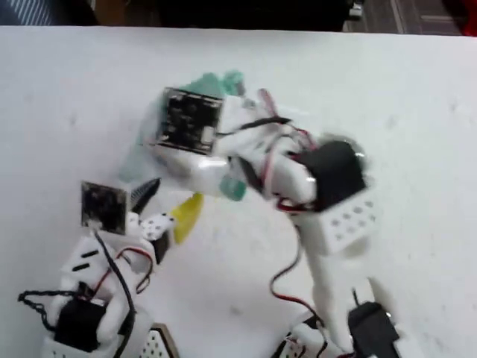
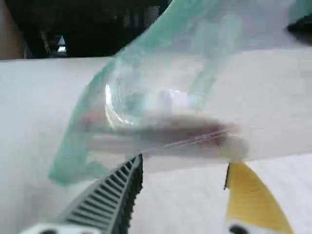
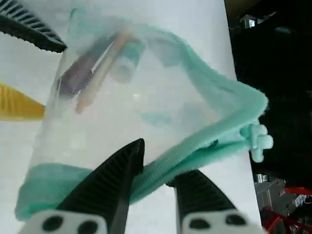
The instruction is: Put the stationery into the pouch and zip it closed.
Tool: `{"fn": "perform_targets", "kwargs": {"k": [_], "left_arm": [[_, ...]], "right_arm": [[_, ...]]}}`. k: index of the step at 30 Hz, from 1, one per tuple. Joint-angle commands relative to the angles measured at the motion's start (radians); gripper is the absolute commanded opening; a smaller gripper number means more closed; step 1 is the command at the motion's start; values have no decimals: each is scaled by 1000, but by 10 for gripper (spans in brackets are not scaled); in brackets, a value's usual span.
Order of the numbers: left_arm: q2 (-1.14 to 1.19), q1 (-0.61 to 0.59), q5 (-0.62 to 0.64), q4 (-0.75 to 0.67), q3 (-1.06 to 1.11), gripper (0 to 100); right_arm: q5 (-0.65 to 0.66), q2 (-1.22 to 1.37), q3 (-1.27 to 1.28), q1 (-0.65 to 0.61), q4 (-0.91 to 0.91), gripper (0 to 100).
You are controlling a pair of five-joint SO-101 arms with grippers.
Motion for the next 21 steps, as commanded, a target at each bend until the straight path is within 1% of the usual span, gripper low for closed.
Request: {"fn": "perform_targets", "kwargs": {"k": [1,3,5,9,11,12,15,18,21], "left_arm": [[-16,-45,49,-43,-66,283],[-16,-8,49,-35,-66,283],[-16,45,46,0,-71,283],[-16,252,-66,58,-66,283],[-16,329,-114,77,-64,283],[-16,332,-126,81,-64,283],[-16,259,-130,74,-64,283],[-16,150,-129,29,-64,280],[-16,-5,-129,-23,-69,279]], "right_arm": [[40,-25,-28,36,24,16],[37,-16,-31,47,22,16],[-12,-1,-31,45,19,17],[-199,39,-31,41,-77,17],[-244,47,-31,41,-105,17],[-244,47,-31,39,-107,17],[-227,45,-31,39,-79,17],[-101,45,-28,38,18,17],[-21,27,11,54,28,17]]}}
